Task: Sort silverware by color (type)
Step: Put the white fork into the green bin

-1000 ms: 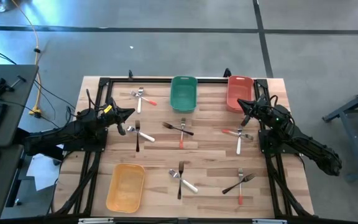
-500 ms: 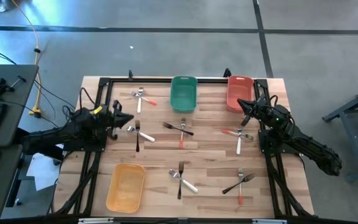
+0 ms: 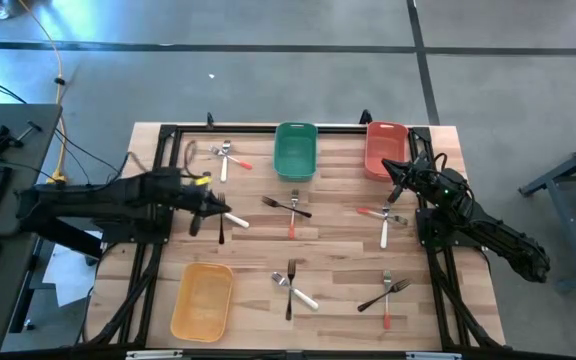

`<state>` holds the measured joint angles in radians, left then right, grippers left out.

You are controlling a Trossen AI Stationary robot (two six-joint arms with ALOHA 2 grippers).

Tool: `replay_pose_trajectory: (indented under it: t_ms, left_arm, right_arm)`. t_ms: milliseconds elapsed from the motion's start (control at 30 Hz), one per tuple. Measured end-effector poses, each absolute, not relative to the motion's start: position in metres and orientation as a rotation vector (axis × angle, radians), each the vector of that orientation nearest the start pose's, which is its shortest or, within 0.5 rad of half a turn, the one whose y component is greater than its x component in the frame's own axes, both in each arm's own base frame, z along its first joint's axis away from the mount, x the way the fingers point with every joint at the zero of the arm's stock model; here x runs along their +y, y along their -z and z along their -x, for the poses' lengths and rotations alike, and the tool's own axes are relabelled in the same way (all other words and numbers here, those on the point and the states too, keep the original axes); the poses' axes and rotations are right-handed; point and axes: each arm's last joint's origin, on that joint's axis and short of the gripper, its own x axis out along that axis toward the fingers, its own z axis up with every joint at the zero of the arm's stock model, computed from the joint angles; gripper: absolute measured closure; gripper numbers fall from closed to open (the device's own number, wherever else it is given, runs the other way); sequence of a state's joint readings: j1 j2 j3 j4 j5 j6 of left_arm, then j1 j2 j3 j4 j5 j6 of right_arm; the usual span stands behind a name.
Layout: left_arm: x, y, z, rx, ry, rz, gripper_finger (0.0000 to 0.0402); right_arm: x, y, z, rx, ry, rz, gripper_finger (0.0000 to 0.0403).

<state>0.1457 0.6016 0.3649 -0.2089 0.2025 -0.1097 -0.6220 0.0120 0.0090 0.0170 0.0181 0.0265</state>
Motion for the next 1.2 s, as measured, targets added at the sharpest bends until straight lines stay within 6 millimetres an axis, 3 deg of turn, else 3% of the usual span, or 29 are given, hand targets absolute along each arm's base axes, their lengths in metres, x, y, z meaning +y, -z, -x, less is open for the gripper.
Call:
replay_pose_trajectory:
  t_ms: [233, 533, 900, 1200]
  left_arm:
    - [0.021, -0.207, -0.168, 0.837, -0.045, 0.087, 0.0396]
    - [0.028, -0.188, -0.202, 1.192, 0.032, -0.123, 0.0342]
    - [0.035, -0.148, -0.227, 1.401, 0.043, -0.230, 0.0283]
    - [0.034, -0.141, -0.229, 1.436, 0.060, -0.261, 0.0283]
  right_arm:
    - [-0.057, -0.167, -0.079, -0.022, 0.640, -0.021, 0.0402]
    - [-0.057, -0.167, -0.079, -0.022, 0.640, -0.021, 0.0402]
    - [-0.057, -0.167, -0.079, -0.022, 0.640, -0.021, 0.0402]
    - [-0.057, -0.167, -0.079, -0.022, 0.640, -0.021, 0.0402]
